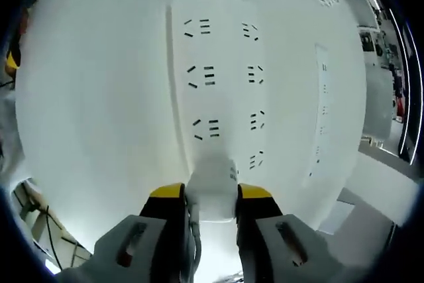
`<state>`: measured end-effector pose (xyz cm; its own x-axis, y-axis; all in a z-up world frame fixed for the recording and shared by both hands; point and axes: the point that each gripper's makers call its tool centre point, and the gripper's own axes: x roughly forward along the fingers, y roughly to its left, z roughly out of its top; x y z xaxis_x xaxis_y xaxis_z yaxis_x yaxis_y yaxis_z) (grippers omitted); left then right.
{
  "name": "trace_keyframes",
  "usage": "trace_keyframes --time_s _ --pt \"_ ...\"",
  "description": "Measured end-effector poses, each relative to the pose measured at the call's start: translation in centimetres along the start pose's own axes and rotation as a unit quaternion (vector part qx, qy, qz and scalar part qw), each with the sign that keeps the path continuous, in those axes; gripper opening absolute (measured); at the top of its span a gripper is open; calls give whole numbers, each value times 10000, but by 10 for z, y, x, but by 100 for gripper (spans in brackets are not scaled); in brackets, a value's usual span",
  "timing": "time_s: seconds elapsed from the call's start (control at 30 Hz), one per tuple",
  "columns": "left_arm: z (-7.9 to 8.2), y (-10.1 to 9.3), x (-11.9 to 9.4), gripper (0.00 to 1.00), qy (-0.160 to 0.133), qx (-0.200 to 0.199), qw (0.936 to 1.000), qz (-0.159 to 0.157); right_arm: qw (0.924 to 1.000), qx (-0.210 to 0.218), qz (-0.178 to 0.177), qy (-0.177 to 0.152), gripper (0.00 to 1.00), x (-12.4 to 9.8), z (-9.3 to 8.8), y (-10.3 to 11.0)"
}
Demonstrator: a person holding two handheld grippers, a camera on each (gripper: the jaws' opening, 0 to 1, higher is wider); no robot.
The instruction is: Straighten the power strip on the desk, plug the charger into it
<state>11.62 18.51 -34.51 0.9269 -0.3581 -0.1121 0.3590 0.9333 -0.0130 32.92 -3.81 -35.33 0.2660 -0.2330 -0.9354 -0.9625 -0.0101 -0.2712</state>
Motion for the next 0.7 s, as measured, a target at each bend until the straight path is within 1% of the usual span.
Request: trace_keyframes --time_s 0.1,0.13,0.23,0.3,0.4,0.53,0.6,0.67,0.7 --pt "0 0 0 95 -22 -17 10000 -7 9996 136 52 -232 26 0 0 -1" --pt "-1 0 0 95 -4 -16 10000 -14 9995 155 49 -255 26 1 -1 -1" --pt "-1 0 0 95 18 -8 10000 -20 9996 163 43 -227 26 2 2 -1" --pt "1 -1 -2 95 -21 -7 10000 -20 9999 118 7 -81 26 4 1 -1" --pt "4 0 -6 95 -84 -19 10000 5 9999 84 -30 -73 26 3 -1 -1" --pt "1 4 -9 95 -40 -34 10000 51 9990 19 -120 -421 27 2 0 -1" --pt "1 7 -11 95 -36 -44 10000 76 9975 35 -166 -683 27 1 2 -2" --pt "4 8 -12 95 -47 -20 9999 90 9960 131 -194 -864 28 0 3 -3" --pt "4 8 -12 95 -51 -7 9999 96 9957 144 -198 -898 28 0 2 -3"
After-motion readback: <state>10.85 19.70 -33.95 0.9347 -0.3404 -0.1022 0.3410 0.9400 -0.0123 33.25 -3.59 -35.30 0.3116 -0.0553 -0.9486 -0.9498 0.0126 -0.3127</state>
